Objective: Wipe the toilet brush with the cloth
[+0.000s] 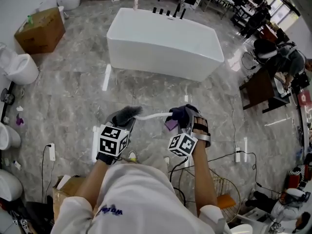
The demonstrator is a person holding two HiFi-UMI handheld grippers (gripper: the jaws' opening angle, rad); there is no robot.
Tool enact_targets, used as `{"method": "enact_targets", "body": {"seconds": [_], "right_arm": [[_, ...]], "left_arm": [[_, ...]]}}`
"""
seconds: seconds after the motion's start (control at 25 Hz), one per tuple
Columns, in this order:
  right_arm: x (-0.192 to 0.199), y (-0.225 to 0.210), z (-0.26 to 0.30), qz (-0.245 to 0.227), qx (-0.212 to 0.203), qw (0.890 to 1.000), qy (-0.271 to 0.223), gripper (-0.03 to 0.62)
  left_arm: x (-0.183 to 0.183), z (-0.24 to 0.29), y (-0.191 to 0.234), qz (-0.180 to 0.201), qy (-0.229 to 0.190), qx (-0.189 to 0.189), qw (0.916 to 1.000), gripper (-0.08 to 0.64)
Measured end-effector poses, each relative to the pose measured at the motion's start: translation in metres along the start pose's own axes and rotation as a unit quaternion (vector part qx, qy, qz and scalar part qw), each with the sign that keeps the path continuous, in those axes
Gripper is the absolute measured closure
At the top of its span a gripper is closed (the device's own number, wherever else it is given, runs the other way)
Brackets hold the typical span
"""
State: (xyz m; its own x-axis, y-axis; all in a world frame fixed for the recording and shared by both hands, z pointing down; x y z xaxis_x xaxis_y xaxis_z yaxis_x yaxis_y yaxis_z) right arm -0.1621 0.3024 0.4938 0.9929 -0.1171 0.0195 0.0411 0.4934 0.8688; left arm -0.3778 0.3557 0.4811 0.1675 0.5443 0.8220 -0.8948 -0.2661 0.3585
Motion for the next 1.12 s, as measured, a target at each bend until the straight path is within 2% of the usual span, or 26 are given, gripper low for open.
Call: {"method": "enact_targets", "body": {"seconds": [0.32,0.6,0.76,0.96,1.08,1.12], "right_arm": [[-0.031,0.000,-0.005,0.003,0.005,1.000,-0.026,0.419],[-0.048,-0.001,-0.005,0.005,-0.005,0.999,-0.052,0.416],[-0.047,-0.003,-0.011,0.008,-0.028,0.998,-0.054,0.309],[-0.006,-0.005,0.006,0.018,-0.060,0.998,-0.013,0.178],[0.008,-0.002,0.020,0.010,-0.074,0.997,0.003,0.174],[0.010,0.000,0.024,0.006,-0.076,0.997,0.007,0.213]], "left_arm": [[-0.003,0.007,-0.002,0.003,0.002,0.002,1.0000,0.419],[-0.006,0.017,0.000,0.001,0.005,0.001,1.0000,0.420],[-0.007,0.018,0.009,-0.016,-0.002,-0.001,0.9999,0.420],[-0.008,0.017,0.014,-0.020,-0.008,0.004,0.9997,0.420],[-0.009,0.017,0.010,-0.011,-0.011,0.014,0.9998,0.420],[-0.010,0.018,0.008,-0.004,-0.010,0.015,0.9998,0.420]]}}
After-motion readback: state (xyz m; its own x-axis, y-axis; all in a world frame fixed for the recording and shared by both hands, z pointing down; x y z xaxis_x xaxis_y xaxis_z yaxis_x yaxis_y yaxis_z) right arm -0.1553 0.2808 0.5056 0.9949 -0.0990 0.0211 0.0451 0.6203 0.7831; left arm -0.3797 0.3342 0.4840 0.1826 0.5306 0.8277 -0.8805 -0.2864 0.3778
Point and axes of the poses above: the fingertips, and each gripper's own axes: z forward along the fingers, y to its left, x out of its underside, the point moved 2 cm from there along -z, backward along the fingers, and after that the axes turned 10 degrees about -z, right-handed, at the moved point
